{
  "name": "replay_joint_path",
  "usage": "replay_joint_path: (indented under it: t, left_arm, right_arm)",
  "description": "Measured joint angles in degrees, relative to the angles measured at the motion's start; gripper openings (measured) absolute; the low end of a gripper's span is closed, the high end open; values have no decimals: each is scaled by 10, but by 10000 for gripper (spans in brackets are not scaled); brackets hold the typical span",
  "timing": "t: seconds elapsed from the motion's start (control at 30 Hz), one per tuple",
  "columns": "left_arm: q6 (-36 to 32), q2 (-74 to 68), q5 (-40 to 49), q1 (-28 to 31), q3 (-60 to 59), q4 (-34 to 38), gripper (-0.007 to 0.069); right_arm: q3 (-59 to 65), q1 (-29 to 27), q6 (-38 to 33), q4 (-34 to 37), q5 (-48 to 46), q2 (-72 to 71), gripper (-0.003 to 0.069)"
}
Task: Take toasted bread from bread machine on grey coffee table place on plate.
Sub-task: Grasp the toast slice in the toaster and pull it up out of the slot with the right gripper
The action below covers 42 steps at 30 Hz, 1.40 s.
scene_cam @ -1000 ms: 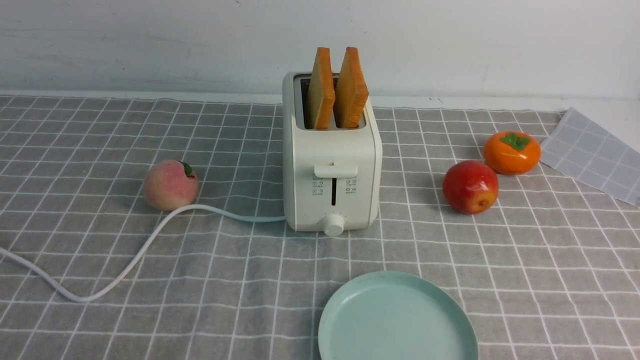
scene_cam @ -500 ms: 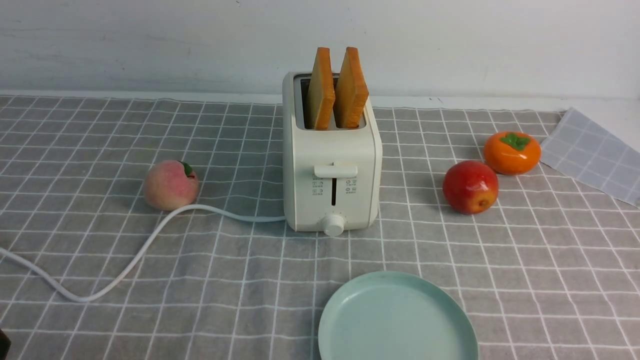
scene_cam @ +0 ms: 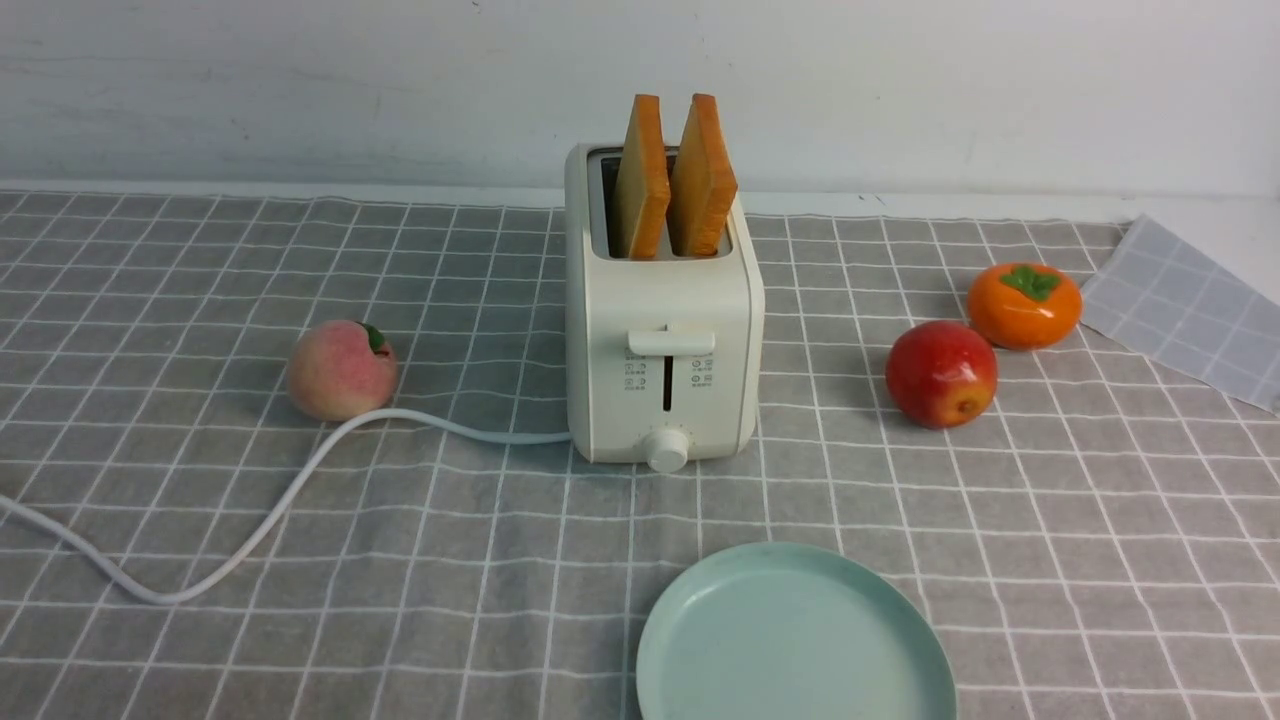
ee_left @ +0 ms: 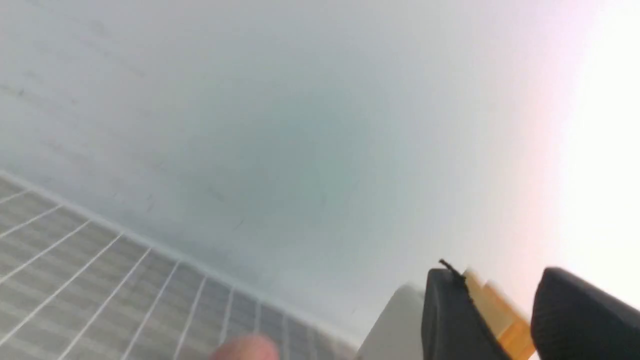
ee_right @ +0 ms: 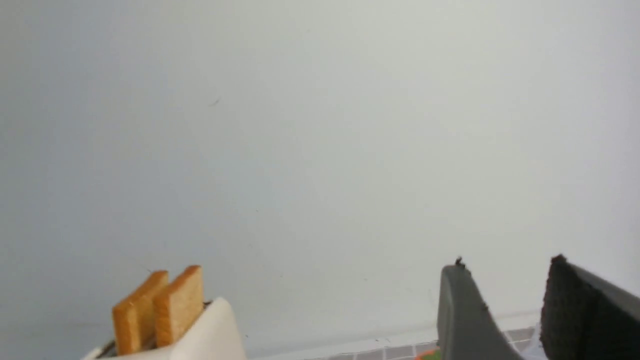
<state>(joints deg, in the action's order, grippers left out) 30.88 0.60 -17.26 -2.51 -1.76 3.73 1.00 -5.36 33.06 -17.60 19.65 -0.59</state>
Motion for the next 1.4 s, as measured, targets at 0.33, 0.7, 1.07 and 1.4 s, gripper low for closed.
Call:
replay_joint_path:
  t: [0.33, 0.7, 1.07, 1.4]
  left_arm:
    - [27, -68, 84, 0, 257, 4, 239]
    - [25, -330, 508, 0, 503, -25, 239]
    - [14, -332, 452, 0, 377, -51, 239]
    - [-16, -333, 498, 0, 348, 104, 239]
  right_arm:
    - [-318, 0, 121, 3, -173, 116, 240]
    - [-563, 0, -2, 4, -555, 394, 240]
    - [-489, 139, -247, 301, -624, 570, 240]
    - [-665, 257, -536, 568, -629, 801, 282]
